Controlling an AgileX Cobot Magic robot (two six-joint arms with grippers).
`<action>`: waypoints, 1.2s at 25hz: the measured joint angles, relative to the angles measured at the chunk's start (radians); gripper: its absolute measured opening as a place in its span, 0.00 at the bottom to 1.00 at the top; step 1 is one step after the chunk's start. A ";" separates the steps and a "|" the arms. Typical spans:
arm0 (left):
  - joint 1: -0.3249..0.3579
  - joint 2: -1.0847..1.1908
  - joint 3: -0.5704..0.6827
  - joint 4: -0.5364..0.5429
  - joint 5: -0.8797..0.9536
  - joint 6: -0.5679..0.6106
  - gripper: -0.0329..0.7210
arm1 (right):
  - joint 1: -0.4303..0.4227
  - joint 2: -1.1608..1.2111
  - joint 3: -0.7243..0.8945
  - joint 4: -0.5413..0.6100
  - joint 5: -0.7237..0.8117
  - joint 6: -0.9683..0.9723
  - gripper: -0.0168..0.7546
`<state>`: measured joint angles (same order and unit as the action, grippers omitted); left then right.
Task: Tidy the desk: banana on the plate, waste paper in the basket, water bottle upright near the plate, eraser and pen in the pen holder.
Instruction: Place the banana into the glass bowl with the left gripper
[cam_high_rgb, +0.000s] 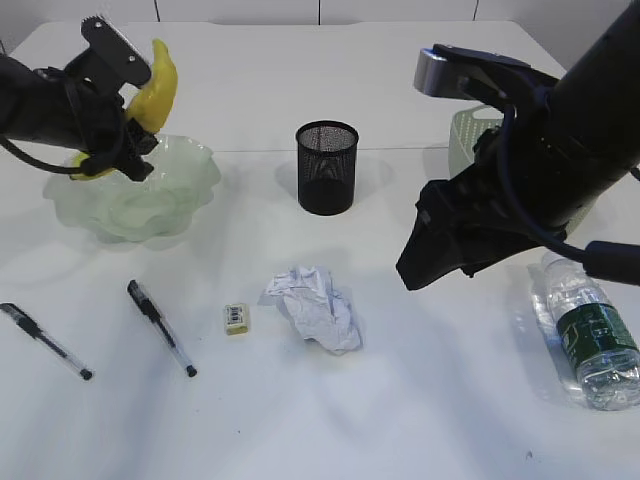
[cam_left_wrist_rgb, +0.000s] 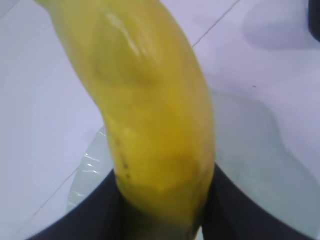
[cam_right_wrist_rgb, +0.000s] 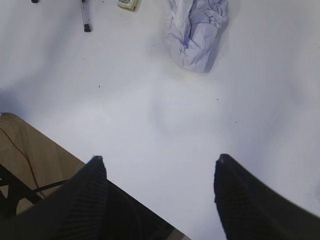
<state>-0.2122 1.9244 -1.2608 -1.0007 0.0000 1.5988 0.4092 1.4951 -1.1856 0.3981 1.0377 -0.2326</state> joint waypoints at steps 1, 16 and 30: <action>0.000 0.010 -0.002 0.038 0.000 0.000 0.38 | 0.000 0.000 0.000 0.000 0.000 0.000 0.67; 0.064 0.074 -0.020 0.324 0.008 0.002 0.38 | 0.000 0.000 0.000 -0.006 -0.013 -0.002 0.67; 0.064 0.121 -0.021 0.493 0.042 0.004 0.38 | 0.000 0.000 0.000 -0.031 -0.027 -0.004 0.67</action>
<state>-0.1483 2.0457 -1.2817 -0.5080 0.0423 1.6026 0.4092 1.4951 -1.1856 0.3671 1.0107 -0.2362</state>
